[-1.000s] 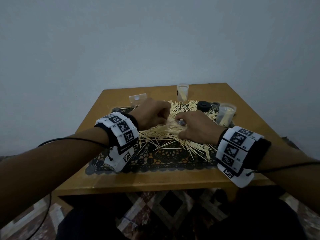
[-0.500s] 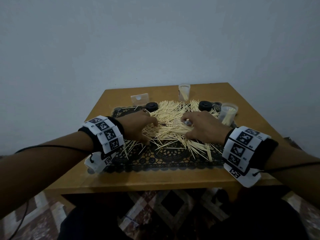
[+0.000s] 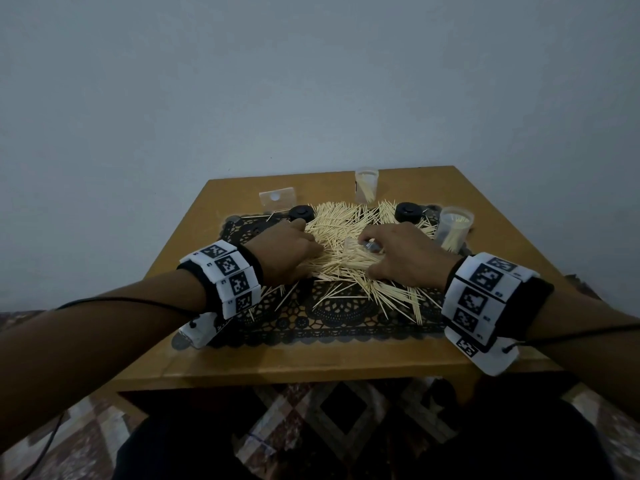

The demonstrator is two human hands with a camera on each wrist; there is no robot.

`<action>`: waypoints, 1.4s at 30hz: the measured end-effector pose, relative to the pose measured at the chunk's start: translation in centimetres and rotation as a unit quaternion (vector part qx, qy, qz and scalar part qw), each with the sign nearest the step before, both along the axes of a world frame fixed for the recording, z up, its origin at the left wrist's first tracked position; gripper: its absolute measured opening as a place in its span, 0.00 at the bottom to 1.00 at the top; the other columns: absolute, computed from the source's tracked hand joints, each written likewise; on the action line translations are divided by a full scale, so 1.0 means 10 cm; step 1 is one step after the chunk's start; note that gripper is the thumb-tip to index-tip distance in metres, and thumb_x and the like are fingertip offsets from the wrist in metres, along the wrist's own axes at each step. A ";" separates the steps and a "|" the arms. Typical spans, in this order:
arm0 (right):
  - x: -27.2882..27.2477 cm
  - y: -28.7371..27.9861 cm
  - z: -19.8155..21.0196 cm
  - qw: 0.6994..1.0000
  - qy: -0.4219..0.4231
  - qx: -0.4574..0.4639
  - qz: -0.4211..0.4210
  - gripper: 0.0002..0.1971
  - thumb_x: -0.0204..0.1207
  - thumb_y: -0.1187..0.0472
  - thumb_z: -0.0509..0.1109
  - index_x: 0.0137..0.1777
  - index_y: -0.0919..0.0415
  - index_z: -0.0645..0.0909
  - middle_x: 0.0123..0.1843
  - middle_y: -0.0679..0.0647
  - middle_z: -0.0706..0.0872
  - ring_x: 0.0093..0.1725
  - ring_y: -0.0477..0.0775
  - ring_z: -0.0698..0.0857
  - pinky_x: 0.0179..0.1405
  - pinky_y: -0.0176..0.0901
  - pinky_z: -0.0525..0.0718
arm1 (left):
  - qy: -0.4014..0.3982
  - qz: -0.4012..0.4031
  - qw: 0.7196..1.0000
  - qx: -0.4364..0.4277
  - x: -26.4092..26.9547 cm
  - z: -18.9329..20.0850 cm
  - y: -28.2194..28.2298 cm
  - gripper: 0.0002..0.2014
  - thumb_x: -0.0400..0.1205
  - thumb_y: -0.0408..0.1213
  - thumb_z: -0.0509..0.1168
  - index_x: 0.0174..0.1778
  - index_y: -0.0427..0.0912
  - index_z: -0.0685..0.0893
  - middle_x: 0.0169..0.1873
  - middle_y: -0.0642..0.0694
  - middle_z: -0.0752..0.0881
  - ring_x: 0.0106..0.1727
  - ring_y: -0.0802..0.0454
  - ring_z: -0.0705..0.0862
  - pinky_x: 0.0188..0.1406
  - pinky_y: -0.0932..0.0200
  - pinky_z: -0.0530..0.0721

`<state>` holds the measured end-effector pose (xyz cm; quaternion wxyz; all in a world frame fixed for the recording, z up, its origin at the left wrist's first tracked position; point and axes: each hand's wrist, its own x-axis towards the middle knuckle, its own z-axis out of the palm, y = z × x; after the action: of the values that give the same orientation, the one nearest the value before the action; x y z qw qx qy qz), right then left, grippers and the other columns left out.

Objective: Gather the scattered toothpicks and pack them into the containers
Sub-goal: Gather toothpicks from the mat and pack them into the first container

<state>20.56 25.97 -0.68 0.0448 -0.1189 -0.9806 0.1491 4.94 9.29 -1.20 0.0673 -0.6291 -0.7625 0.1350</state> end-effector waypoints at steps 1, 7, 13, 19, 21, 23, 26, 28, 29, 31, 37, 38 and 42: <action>0.00 0.00 0.00 1.000 0.000 0.000 0.001 0.26 0.70 0.57 0.80 0.68 0.56 0.79 0.63 0.56 0.85 0.56 0.56 0.83 0.48 0.41 0.78 | 0.009 -0.011 1.000 0.006 0.01 -0.01 0.00 0.20 0.83 0.51 0.61 0.70 0.49 0.77 0.59 0.53 0.83 0.59 0.49 0.71 0.57 0.53 0.69; 0.00 0.00 -0.02 1.000 -0.001 -0.002 0.002 0.28 0.70 0.56 0.80 0.69 0.56 0.78 0.63 0.57 0.85 0.57 0.57 0.83 0.53 0.46 0.82 | -0.042 -0.024 0.997 0.057 -0.04 -0.07 -0.04 0.19 0.83 0.48 0.64 0.70 0.50 0.79 0.57 0.53 0.85 0.56 0.48 0.72 0.55 0.50 0.71; -0.01 0.01 -0.03 1.000 -0.004 -0.002 0.001 0.27 0.69 0.56 0.80 0.68 0.56 0.78 0.63 0.56 0.86 0.57 0.57 0.83 0.53 0.47 0.83 | -0.110 0.020 0.992 0.062 -0.03 -0.04 0.01 0.20 0.81 0.44 0.67 0.70 0.48 0.79 0.57 0.43 0.82 0.58 0.45 0.74 0.55 0.50 0.76; -0.01 0.01 -0.03 1.000 -0.006 -0.006 -0.002 0.26 0.69 0.56 0.80 0.67 0.57 0.79 0.63 0.57 0.86 0.56 0.57 0.84 0.53 0.48 0.83 | -0.151 0.055 0.985 0.058 0.01 -0.01 0.03 0.18 0.80 0.42 0.69 0.66 0.47 0.81 0.56 0.43 0.77 0.56 0.46 0.77 0.54 0.56 0.75; -0.01 0.01 -0.03 1.000 -0.008 -0.008 -0.001 0.26 0.69 0.57 0.80 0.67 0.56 0.79 0.63 0.57 0.86 0.56 0.57 0.84 0.53 0.48 0.83 | -0.157 0.055 0.984 0.065 0.02 0.00 0.03 0.16 0.80 0.41 0.70 0.64 0.47 0.83 0.54 0.44 0.77 0.55 0.48 0.77 0.50 0.59 0.72; -0.01 0.00 -0.02 1.000 -0.011 -0.009 0.000 0.26 0.70 0.57 0.80 0.67 0.56 0.79 0.63 0.57 0.86 0.57 0.58 0.84 0.54 0.49 0.84 | -0.162 0.055 0.982 0.074 0.01 0.00 0.02 0.14 0.79 0.41 0.70 0.61 0.46 0.84 0.52 0.45 0.77 0.53 0.48 0.77 0.49 0.59 0.72; -0.03 0.00 -0.01 1.000 -0.009 0.000 0.000 0.25 0.69 0.57 0.80 0.66 0.56 0.79 0.62 0.57 0.86 0.55 0.58 0.84 0.54 0.52 0.85 | -0.179 0.064 0.978 0.090 0.01 0.03 0.00 0.13 0.79 0.38 0.70 0.59 0.45 0.85 0.50 0.46 0.78 0.52 0.48 0.78 0.49 0.59 0.73; -0.03 0.01 0.00 1.000 -0.009 0.013 -0.001 0.24 0.69 0.57 0.79 0.65 0.56 0.79 0.60 0.57 0.87 0.54 0.59 0.84 0.53 0.52 0.85 | -0.186 0.062 0.975 0.106 0.01 0.04 0.00 0.12 0.79 0.38 0.71 0.58 0.45 0.86 0.50 0.44 0.80 0.51 0.48 0.78 0.49 0.58 0.74; -0.03 0.02 0.00 1.000 -0.009 0.018 -0.002 0.23 0.69 0.57 0.79 0.65 0.55 0.79 0.60 0.57 0.87 0.53 0.59 0.84 0.52 0.53 0.85 | -0.190 0.060 0.973 0.112 0.01 0.05 0.00 0.12 0.78 0.38 0.71 0.57 0.45 0.86 0.50 0.44 0.81 0.51 0.49 0.79 0.49 0.58 0.74; -0.03 0.03 0.01 1.000 -0.008 0.024 -0.004 0.22 0.69 0.57 0.79 0.63 0.56 0.79 0.58 0.57 0.87 0.51 0.59 0.84 0.50 0.53 0.86 | -0.197 0.061 0.971 0.120 0.01 0.06 -0.02 0.11 0.78 0.38 0.71 0.57 0.45 0.87 0.50 0.44 0.82 0.51 0.50 0.78 0.49 0.57 0.74; 0.00 0.08 0.05 1.000 0.001 0.012 -0.013 0.22 0.69 0.59 0.79 0.63 0.56 0.80 0.58 0.57 0.87 0.50 0.56 0.83 0.49 0.51 0.85 | -0.198 0.036 0.962 0.185 -0.04 0.15 -0.06 0.09 0.75 0.33 0.75 0.50 0.41 0.90 0.41 0.52 0.83 0.42 0.58 0.78 0.42 0.80 0.71; 0.00 0.09 0.05 1.000 0.002 0.007 -0.013 0.23 0.69 0.59 0.79 0.64 0.56 0.80 0.58 0.56 0.86 0.50 0.56 0.83 0.49 0.51 0.85 | -0.199 0.037 0.960 0.191 -0.05 0.16 -0.07 0.09 0.74 0.32 0.75 0.50 0.40 0.91 0.39 0.54 0.82 0.40 0.59 0.77 0.39 0.84 0.67; 0.02 0.09 0.05 1.000 0.001 0.005 -0.007 0.23 0.69 0.59 0.79 0.64 0.57 0.80 0.59 0.56 0.86 0.49 0.55 0.82 0.48 0.47 0.84 | -0.207 0.054 0.954 0.210 -0.05 0.18 -0.09 0.09 0.74 0.34 0.76 0.49 0.40 0.91 0.36 0.57 0.80 0.37 0.60 0.76 0.35 0.85 0.66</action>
<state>20.79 26.85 -0.19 0.0476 -0.1257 -0.9804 0.1443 4.42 8.41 0.65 0.0307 -0.5727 -0.8039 -0.1577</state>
